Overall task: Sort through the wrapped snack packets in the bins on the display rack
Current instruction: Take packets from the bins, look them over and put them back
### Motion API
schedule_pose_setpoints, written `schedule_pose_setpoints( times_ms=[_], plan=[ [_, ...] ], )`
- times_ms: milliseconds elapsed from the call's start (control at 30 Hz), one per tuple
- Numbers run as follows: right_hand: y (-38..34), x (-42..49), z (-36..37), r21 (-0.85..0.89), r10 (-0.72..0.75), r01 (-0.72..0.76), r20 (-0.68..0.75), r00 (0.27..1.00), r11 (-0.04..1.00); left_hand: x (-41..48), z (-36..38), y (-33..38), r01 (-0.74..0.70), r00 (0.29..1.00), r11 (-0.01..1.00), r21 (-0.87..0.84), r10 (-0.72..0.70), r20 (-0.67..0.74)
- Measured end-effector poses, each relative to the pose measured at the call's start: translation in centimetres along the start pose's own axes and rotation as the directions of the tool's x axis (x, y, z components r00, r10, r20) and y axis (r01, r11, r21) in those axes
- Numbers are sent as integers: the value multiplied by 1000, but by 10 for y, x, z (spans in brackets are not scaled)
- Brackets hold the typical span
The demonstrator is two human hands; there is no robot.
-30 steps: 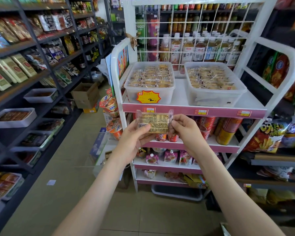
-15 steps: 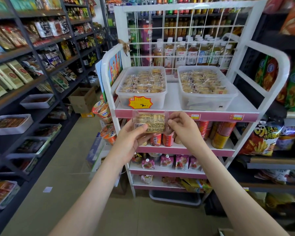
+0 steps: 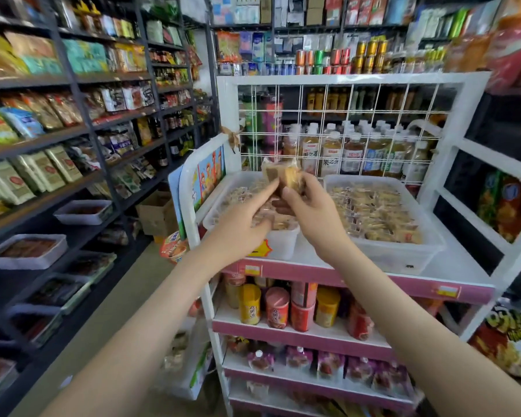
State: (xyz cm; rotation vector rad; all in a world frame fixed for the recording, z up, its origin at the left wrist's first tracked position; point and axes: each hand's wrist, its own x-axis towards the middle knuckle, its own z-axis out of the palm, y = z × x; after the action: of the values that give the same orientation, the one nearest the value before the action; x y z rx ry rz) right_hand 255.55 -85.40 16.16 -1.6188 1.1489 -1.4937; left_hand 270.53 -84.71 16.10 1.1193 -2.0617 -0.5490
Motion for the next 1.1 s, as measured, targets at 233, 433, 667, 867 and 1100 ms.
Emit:
schedule_pose_setpoints(
  times_ms=[233, 433, 667, 867, 1100],
  plan=[
    [52, 147, 20, -323, 63, -27, 103, 993, 946, 87, -26, -99, 138, 990, 873, 468, -113, -81],
    [105, 245, 57, -550, 105, 88, 310, 945, 831, 138, -15, -162, 243, 967, 713, 657, -231, -107],
    [154, 284, 71, -758, 326, 313, 560, 762, 572, 180, -5, -173, 221, 942, 626, 747, -335, 2],
    [177, 288, 90, -829, 440, 414, 552, 708, 375, 180, 8, -181, 202, 861, 652, 731, -474, 185],
    [171, 283, 91, -838, 380, 346, 509, 772, 421, 182, 9, -180, 200, 828, 656, 727, -511, 233]
  ],
)
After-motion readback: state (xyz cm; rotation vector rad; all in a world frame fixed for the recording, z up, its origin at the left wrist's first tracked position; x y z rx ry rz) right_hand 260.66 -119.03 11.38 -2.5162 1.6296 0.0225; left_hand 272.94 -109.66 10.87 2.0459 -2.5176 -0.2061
